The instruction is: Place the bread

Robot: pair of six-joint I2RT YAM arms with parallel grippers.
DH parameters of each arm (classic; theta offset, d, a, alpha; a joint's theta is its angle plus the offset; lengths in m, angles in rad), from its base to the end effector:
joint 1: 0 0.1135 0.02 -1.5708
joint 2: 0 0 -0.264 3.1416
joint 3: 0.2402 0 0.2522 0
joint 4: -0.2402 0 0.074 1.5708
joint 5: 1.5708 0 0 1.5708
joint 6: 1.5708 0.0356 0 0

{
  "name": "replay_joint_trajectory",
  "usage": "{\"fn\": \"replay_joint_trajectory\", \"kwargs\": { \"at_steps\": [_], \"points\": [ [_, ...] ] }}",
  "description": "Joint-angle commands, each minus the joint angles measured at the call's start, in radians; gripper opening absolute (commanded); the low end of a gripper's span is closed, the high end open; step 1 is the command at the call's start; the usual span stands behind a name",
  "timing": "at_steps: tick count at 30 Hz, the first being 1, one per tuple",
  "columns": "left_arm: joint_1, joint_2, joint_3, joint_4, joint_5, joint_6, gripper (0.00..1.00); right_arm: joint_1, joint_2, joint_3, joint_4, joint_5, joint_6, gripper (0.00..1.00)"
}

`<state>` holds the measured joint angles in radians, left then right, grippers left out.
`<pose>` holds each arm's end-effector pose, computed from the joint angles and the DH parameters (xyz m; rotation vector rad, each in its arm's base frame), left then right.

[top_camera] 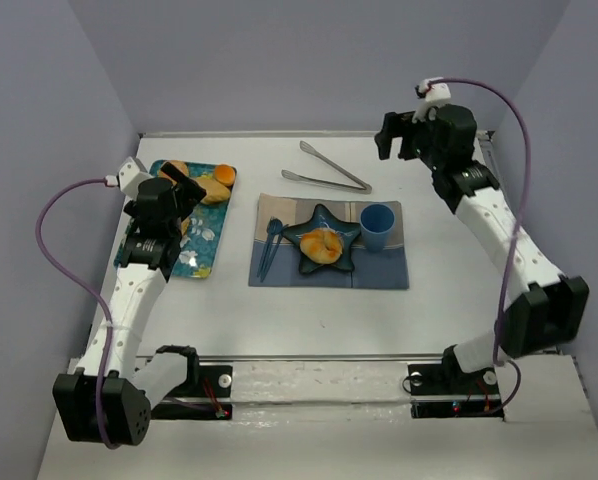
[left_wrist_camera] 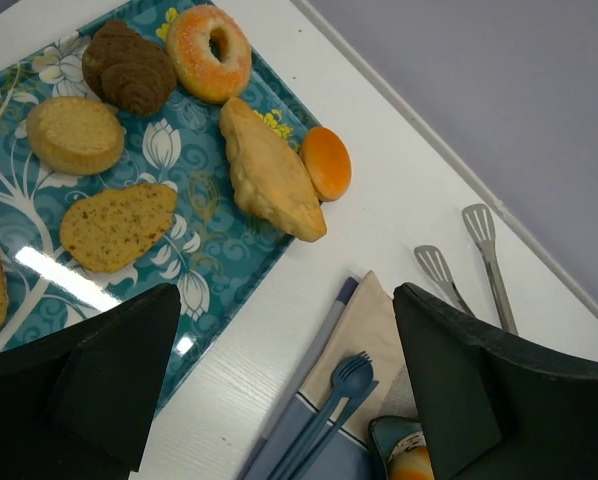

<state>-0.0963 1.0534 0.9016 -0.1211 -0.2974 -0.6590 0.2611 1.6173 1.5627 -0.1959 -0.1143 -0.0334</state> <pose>0.2445 -0.0131 0.3361 -0.7068 1.6978 -0.2567 0.3720 0.1036 0.3966 -0.3481 1.7942 0.2648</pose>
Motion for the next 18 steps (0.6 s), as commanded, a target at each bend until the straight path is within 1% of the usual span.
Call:
{"fn": "replay_joint_trajectory", "kwargs": {
  "at_steps": [1,2,4,5,7,9,11,13,18],
  "points": [
    [0.003,-0.073,-0.035,-0.005,0.004,-0.007,0.99,-0.003,-0.292,-0.386,0.124,0.324,0.317,1.0],
    [0.003,-0.079,-0.039,-0.008,0.001,-0.007,0.99,-0.003,-0.353,-0.451,0.124,0.346,0.384,1.0],
    [0.003,-0.096,-0.052,-0.009,-0.006,-0.01,0.99,-0.003,-0.468,-0.573,0.125,0.375,0.438,1.0],
    [0.003,-0.101,-0.056,-0.009,-0.008,-0.01,0.99,-0.003,-0.576,-0.674,0.124,0.375,0.49,1.0],
    [0.003,-0.112,-0.066,-0.008,-0.008,-0.013,0.99,-0.003,-0.67,-0.754,0.124,0.36,0.518,1.0],
    [0.003,-0.116,-0.069,-0.008,-0.006,-0.014,0.99,-0.003,-0.777,-0.797,0.112,0.314,0.504,1.0],
    [0.003,-0.121,-0.072,-0.009,-0.003,-0.016,0.99,-0.003,-0.842,-0.814,0.075,0.298,0.507,1.0],
    [0.003,-0.127,-0.073,-0.008,0.0,-0.024,0.99,-0.003,-0.864,-0.811,0.062,0.283,0.507,1.0],
    [0.003,-0.124,-0.063,-0.017,0.004,-0.024,0.99,-0.003,-0.86,-0.802,0.052,0.249,0.483,1.0]
  ]
}}
